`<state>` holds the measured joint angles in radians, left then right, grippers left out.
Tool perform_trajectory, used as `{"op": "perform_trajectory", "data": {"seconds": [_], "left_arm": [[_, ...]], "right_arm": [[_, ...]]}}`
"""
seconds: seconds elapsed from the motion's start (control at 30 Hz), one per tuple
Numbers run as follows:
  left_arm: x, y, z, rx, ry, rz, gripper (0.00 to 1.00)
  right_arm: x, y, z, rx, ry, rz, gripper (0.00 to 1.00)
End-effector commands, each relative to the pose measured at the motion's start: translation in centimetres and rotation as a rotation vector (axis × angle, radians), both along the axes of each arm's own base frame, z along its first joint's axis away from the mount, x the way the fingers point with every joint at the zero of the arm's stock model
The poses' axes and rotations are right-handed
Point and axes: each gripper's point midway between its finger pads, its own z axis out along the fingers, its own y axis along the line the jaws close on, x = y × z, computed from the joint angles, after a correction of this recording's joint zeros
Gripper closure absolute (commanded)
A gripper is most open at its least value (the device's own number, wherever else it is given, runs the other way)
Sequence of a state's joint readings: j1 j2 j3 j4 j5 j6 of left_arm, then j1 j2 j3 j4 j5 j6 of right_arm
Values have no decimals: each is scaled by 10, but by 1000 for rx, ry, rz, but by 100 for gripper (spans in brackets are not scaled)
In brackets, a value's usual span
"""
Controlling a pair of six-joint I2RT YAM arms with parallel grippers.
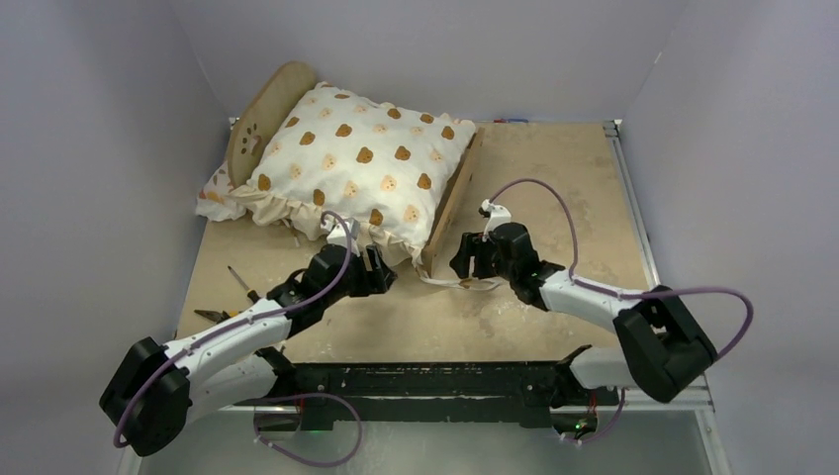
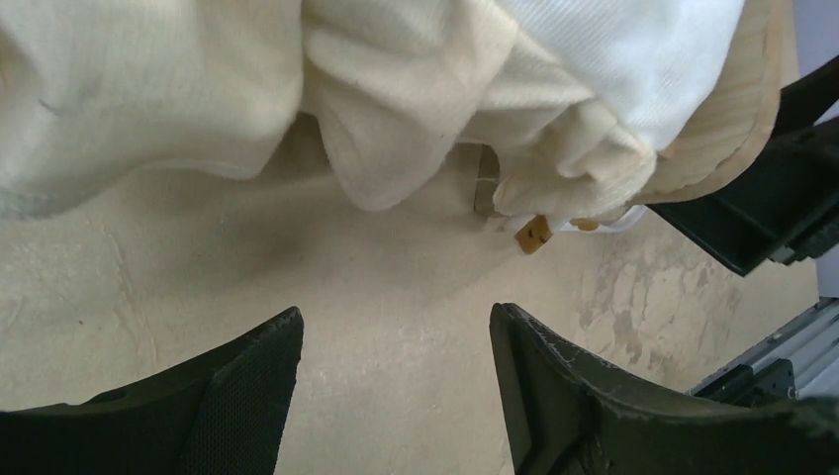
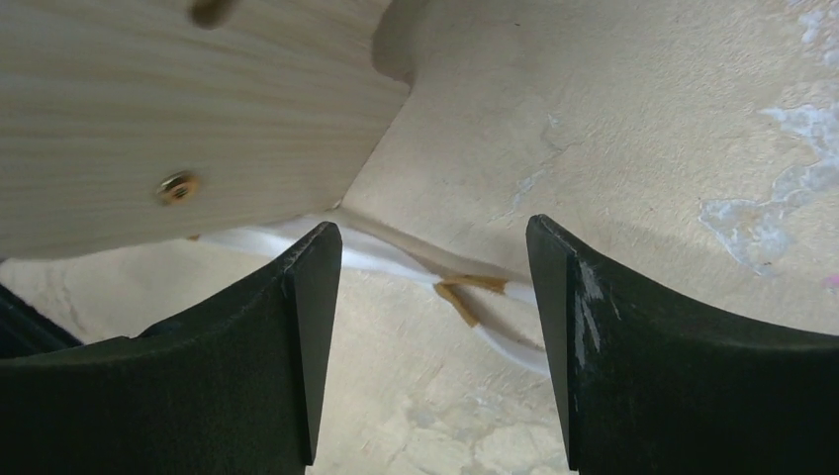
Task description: Set up the pet bed
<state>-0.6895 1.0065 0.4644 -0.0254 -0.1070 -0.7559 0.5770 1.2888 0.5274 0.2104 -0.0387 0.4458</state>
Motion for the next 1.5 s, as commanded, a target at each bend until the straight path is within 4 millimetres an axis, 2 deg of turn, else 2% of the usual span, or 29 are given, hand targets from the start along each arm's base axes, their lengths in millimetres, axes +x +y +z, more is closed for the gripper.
{"op": "perform_trajectory", "data": {"seconds": [0.0, 0.07, 0.13, 0.27, 0.33, 0.43, 0.53, 0.63, 0.77, 0.9, 1.1, 1.23, 1.4, 1.47], "left_arm": [[-3, -19, 9, -136, -25, -22, 31], [-4, -22, 8, -149, -17, -26, 31], [-5, -25, 5, -149, -7, -32, 31], [-7, -32, 6, -168, 0, -48, 31], [-9, -35, 6, -175, 1, -52, 31], [-11, -41, 3, -189, 10, -60, 31], [-12, -49, -2, -195, 24, -72, 31], [-12, -57, -6, -209, 32, -77, 31], [-8, -61, -16, -205, 47, -42, 32], [-2, -71, -20, -243, 49, -17, 35], [1, -90, -28, -278, 48, -14, 43], [2, -98, -34, -291, 47, -7, 55], [3, -96, -41, -315, 35, 19, 70], [4, -96, -41, -318, 27, 26, 73]], "right_arm": [[22, 8, -1, 15, -32, -38, 31], [24, 10, -12, 8, -8, -39, 34], [18, 15, -21, 18, 30, -17, 35], [0, 15, -32, 32, 86, 18, 39], [-17, 19, -37, 44, 116, 57, 41], [-45, 36, -36, 78, 150, 137, 46], [-73, 56, -26, 116, 153, 209, 48], [-85, 63, -11, 159, 130, 234, 49], [-88, 61, -2, 154, 101, 236, 49], [-77, 45, -1, 97, 62, 150, 49], [-70, 37, 3, 93, 24, 100, 49], [-70, 37, 0, 97, 17, 99, 49], [-72, 36, -5, 109, 15, 101, 48], [-73, 35, -6, 111, 15, 100, 48]]}}
